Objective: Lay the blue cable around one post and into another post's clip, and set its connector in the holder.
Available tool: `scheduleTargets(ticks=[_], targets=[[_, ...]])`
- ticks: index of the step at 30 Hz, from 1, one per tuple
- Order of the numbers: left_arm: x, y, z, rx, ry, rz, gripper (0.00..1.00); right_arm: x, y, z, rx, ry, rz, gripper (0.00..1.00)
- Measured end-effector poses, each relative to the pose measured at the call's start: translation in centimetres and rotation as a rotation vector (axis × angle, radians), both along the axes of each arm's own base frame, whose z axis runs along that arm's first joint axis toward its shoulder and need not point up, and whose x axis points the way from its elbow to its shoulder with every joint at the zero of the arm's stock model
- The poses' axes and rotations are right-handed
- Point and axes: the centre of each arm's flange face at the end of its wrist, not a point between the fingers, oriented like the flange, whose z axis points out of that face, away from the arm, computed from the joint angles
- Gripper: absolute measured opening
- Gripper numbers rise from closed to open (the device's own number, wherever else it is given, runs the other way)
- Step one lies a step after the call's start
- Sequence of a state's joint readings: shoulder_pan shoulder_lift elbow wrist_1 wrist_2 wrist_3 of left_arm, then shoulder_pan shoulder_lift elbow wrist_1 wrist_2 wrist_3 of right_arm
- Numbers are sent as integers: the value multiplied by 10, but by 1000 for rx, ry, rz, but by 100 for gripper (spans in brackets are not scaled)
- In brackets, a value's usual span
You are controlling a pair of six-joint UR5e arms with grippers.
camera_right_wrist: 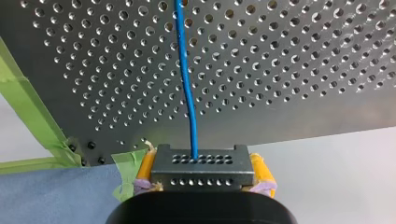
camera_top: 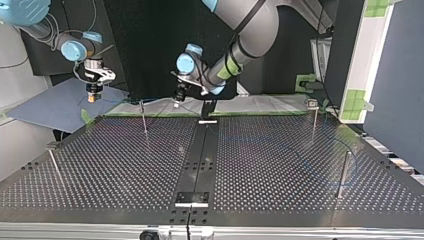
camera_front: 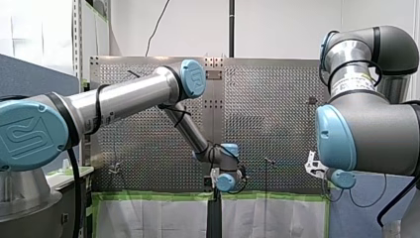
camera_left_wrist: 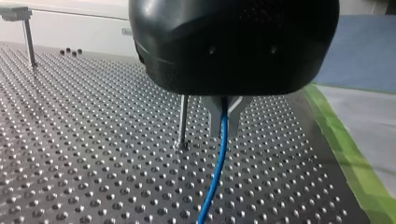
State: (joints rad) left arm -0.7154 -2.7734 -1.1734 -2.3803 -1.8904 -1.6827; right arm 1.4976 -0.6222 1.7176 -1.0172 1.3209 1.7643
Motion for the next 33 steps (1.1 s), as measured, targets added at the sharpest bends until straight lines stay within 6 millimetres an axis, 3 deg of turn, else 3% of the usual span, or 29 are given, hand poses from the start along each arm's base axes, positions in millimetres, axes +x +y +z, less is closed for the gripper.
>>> scheduleTargets(ticks=[33], targets=[[25, -5, 19, -59, -13, -2, 0, 3, -10, 7, -22, -15, 6, 0]])
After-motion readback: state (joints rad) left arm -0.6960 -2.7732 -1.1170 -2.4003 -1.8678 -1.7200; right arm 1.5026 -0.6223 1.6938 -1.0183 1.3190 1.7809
